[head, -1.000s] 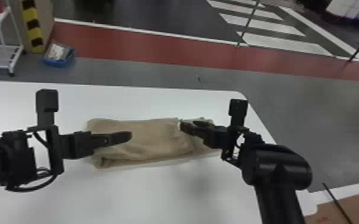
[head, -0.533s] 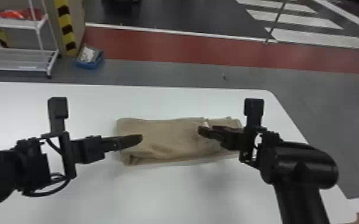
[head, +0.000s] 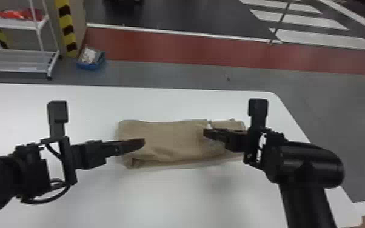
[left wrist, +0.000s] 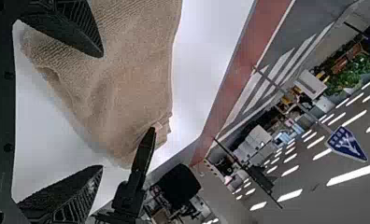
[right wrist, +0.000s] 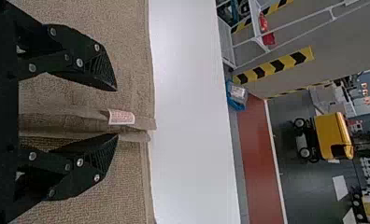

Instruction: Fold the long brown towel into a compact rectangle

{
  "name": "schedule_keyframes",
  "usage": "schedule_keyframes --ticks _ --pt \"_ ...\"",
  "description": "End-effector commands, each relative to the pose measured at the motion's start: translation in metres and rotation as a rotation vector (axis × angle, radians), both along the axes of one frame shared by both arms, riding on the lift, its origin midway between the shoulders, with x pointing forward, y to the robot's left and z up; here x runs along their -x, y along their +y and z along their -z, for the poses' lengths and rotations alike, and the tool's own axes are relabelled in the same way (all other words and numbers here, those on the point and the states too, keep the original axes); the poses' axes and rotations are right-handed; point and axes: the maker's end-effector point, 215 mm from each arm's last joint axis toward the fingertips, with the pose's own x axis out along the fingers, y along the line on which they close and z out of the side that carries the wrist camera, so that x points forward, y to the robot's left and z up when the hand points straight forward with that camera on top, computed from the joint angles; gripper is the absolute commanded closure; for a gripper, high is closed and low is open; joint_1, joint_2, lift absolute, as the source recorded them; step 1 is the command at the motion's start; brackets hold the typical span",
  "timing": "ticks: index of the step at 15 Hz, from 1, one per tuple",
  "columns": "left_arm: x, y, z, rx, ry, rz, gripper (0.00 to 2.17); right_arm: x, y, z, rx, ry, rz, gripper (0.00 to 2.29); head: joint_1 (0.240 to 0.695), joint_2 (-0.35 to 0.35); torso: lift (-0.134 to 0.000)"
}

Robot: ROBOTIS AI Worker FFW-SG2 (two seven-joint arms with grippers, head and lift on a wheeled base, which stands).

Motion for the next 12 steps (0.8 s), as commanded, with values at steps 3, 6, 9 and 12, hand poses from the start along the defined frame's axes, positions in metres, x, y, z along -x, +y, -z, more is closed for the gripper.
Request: schedule_keyframes --ticks 3,6,9,12 --pt "0.002 -0.001 -0.002 0.001 -0.003 0.003 0.03 0.009 -0.003 0.011 -0.010 0.039 0.010 0.61 0.695 -0.214 -0.123" --pt "0.002 -0.001 -0.002 0.001 -0.003 0.003 0.03 0.013 -0.004 0.015 -0.007 0.041 0.013 0.30 0.695 -0.220 -0.123" --pt "0.003 -0.001 -0.001 0.001 -0.001 0.004 0.03 0.020 -0.010 0.020 -0.002 0.051 0.021 0.31 0.695 -0.222 -0.123" --pt "0.005 -0.001 0.002 0.000 0.003 0.004 0.03 0.019 -0.016 0.004 -0.022 0.008 0.026 0.31 0.695 -0.229 -0.123"
